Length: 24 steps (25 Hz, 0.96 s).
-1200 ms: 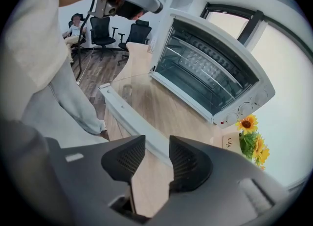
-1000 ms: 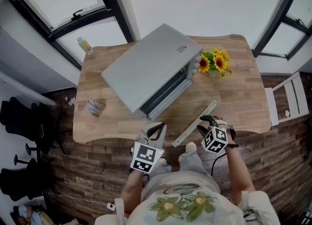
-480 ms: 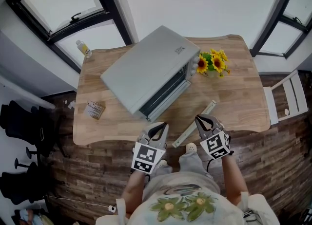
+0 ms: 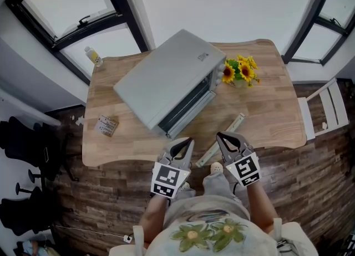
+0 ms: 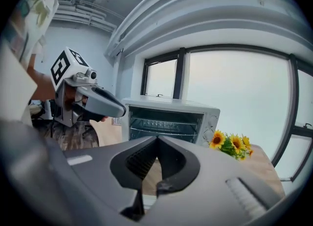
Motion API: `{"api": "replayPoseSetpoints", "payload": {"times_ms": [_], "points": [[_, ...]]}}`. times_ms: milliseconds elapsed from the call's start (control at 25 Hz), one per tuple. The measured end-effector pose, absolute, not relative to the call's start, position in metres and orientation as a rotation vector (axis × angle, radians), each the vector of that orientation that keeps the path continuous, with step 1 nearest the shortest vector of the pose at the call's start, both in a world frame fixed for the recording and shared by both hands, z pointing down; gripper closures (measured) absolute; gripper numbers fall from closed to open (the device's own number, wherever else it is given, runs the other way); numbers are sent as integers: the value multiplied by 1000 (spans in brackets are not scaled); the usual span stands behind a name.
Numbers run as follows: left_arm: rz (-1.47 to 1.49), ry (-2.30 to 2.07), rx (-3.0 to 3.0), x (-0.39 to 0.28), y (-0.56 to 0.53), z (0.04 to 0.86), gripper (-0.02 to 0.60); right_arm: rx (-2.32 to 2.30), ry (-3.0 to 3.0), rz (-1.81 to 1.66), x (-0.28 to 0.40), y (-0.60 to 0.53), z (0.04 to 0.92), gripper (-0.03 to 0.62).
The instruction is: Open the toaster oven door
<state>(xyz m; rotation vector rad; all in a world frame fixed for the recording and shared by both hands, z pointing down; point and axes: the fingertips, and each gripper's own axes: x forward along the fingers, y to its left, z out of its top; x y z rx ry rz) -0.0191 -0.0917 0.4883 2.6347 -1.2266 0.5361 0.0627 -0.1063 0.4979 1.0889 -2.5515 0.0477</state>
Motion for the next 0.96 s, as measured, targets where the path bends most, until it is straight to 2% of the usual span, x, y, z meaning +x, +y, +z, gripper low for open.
{"api": "replayPoseSetpoints", "payload": {"times_ms": [960], "points": [[481, -1213, 2652, -23, -85, 481, 577, 1149, -2584, 79, 37, -95, 474, 595]]}}
